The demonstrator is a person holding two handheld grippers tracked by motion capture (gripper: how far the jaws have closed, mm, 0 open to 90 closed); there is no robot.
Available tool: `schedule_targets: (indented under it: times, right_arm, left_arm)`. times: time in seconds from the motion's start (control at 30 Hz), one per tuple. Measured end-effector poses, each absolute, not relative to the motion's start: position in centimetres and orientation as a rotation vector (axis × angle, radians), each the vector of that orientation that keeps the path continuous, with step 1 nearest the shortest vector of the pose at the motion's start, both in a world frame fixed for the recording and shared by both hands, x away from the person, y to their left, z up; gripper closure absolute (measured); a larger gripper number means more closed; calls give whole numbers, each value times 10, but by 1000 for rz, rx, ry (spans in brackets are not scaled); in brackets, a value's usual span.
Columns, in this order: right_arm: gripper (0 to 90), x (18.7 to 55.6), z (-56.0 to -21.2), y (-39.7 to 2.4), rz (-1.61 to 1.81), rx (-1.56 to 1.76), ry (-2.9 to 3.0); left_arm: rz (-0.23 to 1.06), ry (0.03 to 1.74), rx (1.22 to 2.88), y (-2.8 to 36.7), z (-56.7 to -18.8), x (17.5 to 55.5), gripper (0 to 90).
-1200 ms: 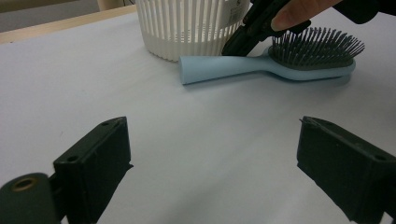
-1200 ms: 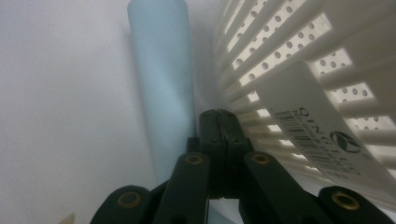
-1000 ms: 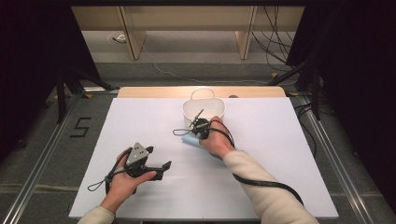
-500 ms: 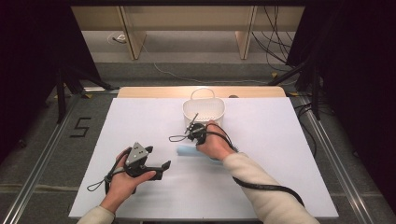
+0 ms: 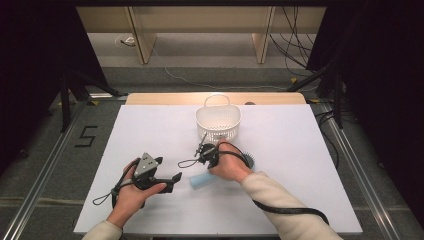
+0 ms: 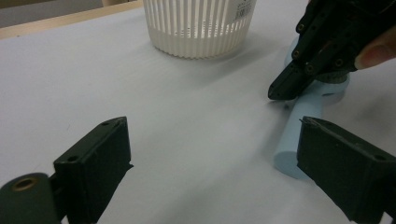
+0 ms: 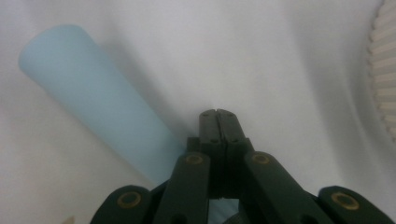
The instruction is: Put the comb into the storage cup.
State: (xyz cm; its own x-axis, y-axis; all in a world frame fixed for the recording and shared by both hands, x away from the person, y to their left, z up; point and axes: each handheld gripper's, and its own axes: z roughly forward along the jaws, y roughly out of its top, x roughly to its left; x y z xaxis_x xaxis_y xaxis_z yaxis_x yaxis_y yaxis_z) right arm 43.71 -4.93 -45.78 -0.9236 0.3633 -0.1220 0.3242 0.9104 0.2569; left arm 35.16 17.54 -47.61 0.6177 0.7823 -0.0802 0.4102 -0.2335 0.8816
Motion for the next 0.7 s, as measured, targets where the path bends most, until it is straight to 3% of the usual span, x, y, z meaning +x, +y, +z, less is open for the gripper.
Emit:
schedule_targets:
  times: [0.7]
  right_arm:
    - [900, 395, -455, -70, 318, 436, 2984]
  left_arm:
    - [468, 962, 1851, 175, -476, 351, 96]
